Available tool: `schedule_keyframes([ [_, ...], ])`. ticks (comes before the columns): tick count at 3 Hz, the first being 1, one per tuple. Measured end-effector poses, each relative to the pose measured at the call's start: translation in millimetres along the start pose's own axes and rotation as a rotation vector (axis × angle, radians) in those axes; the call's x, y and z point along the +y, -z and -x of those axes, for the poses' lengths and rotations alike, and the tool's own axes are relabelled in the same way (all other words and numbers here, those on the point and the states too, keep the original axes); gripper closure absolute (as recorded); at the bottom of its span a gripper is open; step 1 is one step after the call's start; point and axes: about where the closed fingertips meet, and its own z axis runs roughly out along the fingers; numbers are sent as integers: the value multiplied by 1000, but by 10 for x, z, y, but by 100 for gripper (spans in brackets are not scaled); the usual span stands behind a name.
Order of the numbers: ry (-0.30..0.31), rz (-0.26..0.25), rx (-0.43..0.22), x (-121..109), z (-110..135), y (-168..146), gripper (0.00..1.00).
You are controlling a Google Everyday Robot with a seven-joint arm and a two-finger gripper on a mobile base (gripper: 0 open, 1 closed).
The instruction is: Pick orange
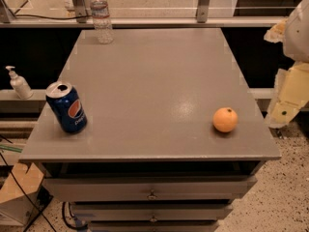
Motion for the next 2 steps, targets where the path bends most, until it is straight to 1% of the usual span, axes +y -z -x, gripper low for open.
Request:
schedule_keyframes([
  [1, 0, 0, 0, 0, 0, 0, 0],
  [2, 10, 29, -70, 40, 28, -80, 0],
])
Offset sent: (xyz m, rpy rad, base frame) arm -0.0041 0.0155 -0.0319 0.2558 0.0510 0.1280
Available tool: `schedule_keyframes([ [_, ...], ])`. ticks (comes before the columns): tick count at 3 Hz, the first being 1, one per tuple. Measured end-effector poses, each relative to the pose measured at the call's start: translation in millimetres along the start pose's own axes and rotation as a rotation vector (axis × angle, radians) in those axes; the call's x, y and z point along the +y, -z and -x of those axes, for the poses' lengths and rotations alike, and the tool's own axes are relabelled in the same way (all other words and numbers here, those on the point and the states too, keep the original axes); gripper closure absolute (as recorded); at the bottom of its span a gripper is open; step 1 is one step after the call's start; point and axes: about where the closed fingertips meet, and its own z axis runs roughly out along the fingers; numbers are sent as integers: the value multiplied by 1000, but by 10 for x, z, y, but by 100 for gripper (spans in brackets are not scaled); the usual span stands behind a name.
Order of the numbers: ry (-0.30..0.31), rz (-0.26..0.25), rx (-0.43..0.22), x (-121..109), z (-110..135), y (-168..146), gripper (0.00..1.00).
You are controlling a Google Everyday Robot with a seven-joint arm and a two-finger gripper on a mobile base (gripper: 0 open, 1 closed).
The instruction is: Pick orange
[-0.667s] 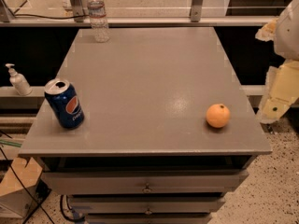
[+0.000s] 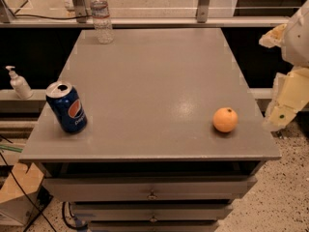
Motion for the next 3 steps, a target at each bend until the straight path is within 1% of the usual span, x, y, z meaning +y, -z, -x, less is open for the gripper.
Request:
schedule_keyframes([
  [1, 44, 53, -109, 123, 72, -224, 0],
  [2, 75, 106, -185, 238, 112, -607, 0],
  [3, 67, 139, -212, 272, 97, -841, 0],
])
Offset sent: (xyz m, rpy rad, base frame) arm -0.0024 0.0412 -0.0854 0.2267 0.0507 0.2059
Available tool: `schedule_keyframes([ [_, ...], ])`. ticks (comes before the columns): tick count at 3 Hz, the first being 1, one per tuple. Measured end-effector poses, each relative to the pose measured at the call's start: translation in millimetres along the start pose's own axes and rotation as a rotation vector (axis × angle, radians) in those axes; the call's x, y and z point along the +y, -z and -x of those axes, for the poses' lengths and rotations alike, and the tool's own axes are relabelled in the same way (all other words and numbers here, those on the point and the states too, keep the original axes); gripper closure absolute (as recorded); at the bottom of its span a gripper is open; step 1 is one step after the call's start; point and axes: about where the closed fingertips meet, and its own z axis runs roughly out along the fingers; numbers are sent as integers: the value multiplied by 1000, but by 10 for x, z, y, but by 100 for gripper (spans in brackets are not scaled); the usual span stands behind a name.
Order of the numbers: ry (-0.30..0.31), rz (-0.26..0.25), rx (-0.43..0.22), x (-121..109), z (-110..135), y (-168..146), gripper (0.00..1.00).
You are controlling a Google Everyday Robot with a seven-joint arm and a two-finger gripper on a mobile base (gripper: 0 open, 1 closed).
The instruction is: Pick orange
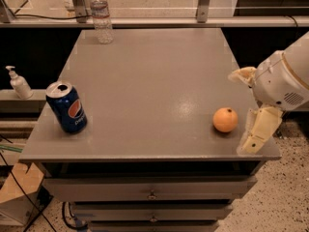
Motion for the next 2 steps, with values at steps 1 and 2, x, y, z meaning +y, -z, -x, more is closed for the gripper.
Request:
schedule_keyframes([
  [1, -13, 44, 3, -29, -44, -252, 0],
  [2, -41, 62, 9, -65, -139, -423, 0],
])
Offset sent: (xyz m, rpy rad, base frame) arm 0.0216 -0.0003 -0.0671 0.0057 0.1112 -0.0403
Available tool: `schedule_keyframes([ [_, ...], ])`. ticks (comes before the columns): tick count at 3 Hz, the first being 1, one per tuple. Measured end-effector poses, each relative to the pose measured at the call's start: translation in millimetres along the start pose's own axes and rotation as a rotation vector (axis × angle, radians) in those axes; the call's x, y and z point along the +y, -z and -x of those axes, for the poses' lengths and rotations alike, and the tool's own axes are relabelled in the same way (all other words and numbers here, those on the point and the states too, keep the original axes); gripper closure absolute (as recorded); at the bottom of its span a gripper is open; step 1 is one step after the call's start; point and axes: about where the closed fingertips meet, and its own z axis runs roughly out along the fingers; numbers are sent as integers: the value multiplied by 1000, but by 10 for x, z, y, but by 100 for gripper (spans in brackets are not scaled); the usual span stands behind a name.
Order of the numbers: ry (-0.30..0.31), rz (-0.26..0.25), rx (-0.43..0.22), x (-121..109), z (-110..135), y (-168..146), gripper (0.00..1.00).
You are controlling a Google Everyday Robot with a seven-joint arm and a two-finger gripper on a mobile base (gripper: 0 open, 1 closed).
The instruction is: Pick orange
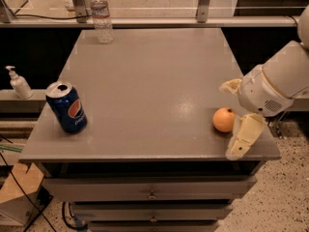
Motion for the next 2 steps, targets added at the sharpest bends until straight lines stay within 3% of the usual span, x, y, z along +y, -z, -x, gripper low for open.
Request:
schedule_keyframes([
  [1, -31, 7, -3, -85, -105, -60, 15],
  [2, -50, 15, -14, -126, -153, -98, 39],
])
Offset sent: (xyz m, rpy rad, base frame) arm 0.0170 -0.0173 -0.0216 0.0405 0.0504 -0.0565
